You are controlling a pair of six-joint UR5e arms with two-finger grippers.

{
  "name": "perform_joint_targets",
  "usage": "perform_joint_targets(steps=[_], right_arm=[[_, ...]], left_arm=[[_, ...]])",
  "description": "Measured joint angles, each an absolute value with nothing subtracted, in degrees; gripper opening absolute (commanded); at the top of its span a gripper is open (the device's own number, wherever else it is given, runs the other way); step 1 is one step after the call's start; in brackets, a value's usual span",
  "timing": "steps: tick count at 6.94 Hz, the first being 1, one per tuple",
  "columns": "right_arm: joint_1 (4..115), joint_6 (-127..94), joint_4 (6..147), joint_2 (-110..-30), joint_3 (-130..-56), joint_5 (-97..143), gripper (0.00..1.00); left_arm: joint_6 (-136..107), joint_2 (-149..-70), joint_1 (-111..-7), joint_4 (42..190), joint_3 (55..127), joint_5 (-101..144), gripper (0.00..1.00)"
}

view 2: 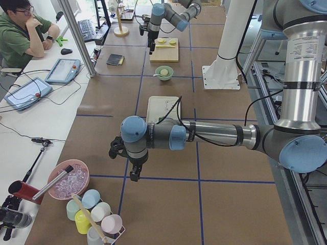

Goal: Put spoon and bun in bowl

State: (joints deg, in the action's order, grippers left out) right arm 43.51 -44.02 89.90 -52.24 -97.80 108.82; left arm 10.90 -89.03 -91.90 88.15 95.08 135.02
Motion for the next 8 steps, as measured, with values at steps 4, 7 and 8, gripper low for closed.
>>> perform_joint_targets(steps=[4, 7, 8], right_arm=[[68.35, -5.2, 89.8, -68.02, -96.7, 124.4, 1.0], [80.13, 0.98, 89.06, -82.24, -95.53, 127.57, 1.0], [82.18, 1.18, 88.93, -85.04, -95.42, 129.66, 1.0]], left_arm=[[10.98, -88.86, -91.94, 88.24, 95.2, 135.23, 1.0], [11.06, -88.69, -91.88, 88.18, 95.05, 135.54, 1.0], [11.07, -88.58, -91.86, 88.23, 95.03, 135.61, 1.0]])
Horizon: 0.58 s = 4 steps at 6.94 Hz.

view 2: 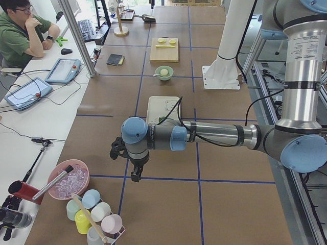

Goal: Put spoon and bun in bowl

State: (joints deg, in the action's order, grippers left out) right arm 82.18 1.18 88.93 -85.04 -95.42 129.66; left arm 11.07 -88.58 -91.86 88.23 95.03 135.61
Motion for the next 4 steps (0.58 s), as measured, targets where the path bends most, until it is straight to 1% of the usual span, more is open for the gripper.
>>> perform_joint_targets(steps=[2, 4], right_arm=[[84.16, 1.19, 88.84, -87.09, -95.12, 133.0, 1.0], [84.47, 1.32, 88.6, -87.36, -94.2, 133.31, 1.0]], left_arm=[[11.07, -88.52, -91.85, 88.37, 95.22, 135.65, 1.0], [11.07, -88.56, -91.85, 88.81, 95.27, 135.69, 1.0]])
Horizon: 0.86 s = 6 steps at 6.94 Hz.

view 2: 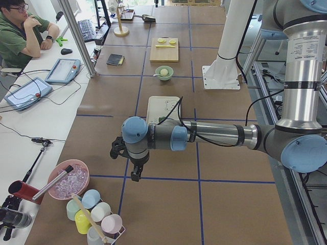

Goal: Put spoon and bun in bowl

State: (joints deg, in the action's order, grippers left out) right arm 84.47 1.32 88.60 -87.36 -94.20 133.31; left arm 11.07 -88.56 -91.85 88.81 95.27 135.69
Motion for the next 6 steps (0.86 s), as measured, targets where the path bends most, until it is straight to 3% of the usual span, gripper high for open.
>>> perform_joint_targets(steps=[6], right_arm=[[84.52, 1.48, 88.07, -88.0, -93.48, 133.59, 1.0]], left_arm=[[11.07, -88.59, -91.85, 89.62, 95.19, 135.7, 1.0]])
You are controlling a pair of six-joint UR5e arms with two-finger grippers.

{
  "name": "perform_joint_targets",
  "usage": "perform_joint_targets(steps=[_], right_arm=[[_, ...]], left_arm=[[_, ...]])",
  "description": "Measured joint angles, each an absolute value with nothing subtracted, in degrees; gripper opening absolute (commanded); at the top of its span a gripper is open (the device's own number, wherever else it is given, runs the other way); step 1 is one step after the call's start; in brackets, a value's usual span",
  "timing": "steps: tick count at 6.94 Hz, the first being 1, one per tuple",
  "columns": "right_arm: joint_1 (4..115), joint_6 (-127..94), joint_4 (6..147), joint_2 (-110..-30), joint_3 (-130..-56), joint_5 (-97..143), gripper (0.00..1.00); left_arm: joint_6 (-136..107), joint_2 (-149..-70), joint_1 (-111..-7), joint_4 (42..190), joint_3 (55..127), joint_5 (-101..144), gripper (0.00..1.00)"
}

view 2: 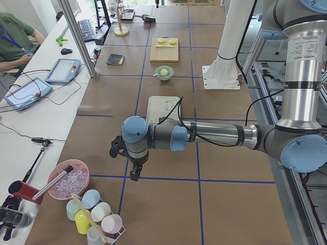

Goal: Put spoon and bun in bowl

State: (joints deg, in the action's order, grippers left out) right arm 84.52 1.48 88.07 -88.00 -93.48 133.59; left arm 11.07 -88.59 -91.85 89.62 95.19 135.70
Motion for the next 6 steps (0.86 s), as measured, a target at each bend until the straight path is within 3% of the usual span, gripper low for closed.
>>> perform_joint_targets(steps=[6], right_arm=[[84.55, 1.55, 88.01, -88.62, -93.43, 133.68, 1.0]], left_arm=[[11.07, -88.59, -91.85, 91.45, 94.89, 135.7, 1.0]])
